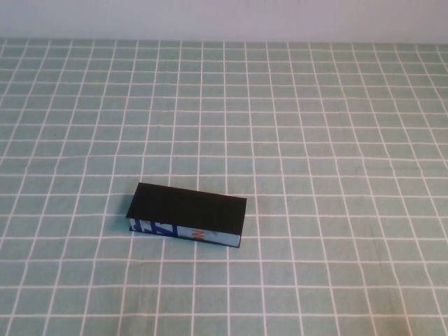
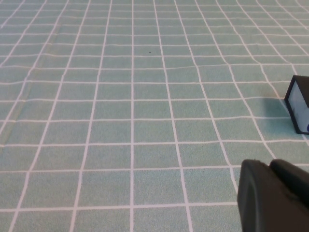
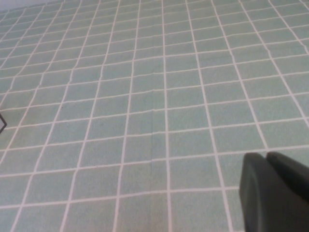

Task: Return glasses to glasses case

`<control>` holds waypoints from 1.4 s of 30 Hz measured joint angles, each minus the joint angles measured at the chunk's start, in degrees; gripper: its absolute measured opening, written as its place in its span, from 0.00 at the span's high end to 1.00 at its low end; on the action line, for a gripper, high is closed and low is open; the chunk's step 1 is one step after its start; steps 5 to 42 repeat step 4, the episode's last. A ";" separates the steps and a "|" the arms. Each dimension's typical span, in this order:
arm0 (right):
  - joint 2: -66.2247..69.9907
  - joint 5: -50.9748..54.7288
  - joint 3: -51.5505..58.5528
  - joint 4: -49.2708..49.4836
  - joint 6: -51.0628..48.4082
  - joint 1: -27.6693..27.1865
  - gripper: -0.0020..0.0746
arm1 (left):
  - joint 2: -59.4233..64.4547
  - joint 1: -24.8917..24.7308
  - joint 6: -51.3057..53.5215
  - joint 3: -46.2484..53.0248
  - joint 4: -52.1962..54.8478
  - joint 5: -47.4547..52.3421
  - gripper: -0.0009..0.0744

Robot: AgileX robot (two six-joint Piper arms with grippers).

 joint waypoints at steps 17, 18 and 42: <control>0.00 0.00 0.00 0.00 0.00 0.00 0.99 | 0.00 0.00 0.00 0.00 0.00 0.00 0.99; 0.00 0.00 0.00 0.00 0.00 0.00 0.99 | 0.00 0.00 0.00 0.00 0.00 0.00 0.99; 0.00 0.00 0.00 0.00 0.00 0.00 0.99 | 0.00 0.00 0.00 0.00 0.00 0.00 0.99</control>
